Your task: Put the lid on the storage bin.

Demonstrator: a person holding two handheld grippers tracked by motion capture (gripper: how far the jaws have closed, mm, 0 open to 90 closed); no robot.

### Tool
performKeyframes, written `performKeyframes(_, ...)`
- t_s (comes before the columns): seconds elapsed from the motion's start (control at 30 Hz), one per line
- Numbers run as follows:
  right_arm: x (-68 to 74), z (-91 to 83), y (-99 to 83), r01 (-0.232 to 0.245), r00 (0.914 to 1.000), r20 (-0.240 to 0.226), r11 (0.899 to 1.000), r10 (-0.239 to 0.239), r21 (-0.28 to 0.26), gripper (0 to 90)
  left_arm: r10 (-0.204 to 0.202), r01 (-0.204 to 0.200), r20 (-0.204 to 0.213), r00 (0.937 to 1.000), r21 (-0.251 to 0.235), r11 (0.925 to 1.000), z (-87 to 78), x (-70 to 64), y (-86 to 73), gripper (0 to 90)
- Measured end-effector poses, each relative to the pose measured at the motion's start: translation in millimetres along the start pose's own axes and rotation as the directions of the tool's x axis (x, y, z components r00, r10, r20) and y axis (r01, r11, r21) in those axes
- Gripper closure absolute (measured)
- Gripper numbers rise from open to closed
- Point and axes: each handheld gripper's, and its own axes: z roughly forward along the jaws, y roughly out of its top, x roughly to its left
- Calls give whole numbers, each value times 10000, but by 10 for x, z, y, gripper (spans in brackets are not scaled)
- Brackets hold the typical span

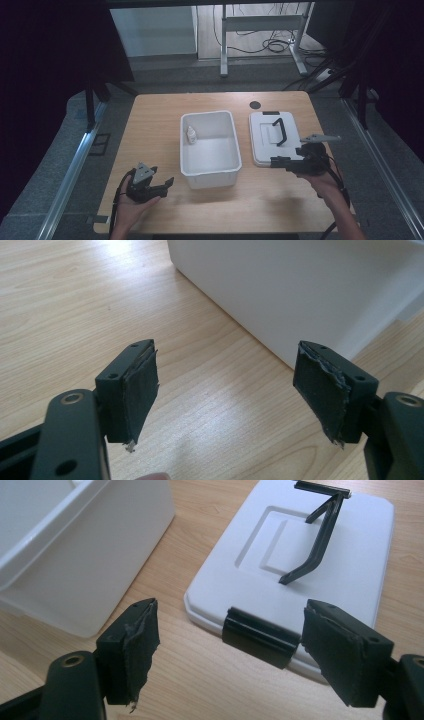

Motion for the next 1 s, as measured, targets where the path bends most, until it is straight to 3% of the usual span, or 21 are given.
performKeyframes(0.27,-170,40,362,-413,9991,-41,9930,421,1102,279,-52,51,-57,10000,-100,9999,-27,27,-4,265)
performKeyframes(0.63,-320,139,723,-779,9968,-59,9801,803,1824,348,77,-77,-119,9999,-48,10000,-14,7,-1,268)
performKeyframes(0.77,-413,199,846,-1253,9917,-17,9701,1284,2080,383,126,-127,-102,9999,-68,9999,-20,1,2,268)
performKeyframes(0.87,-530,300,958,-1734,9843,96,9539,1765,2448,428,138,-139,-127,9998,-86,9999,-22,3,3,270)
performKeyframes(1.0,-586,387,1017,-1897,9811,160,9432,1927,2729,466,170,-171,-125,9998,-57,9998,-12,-3,2,271)
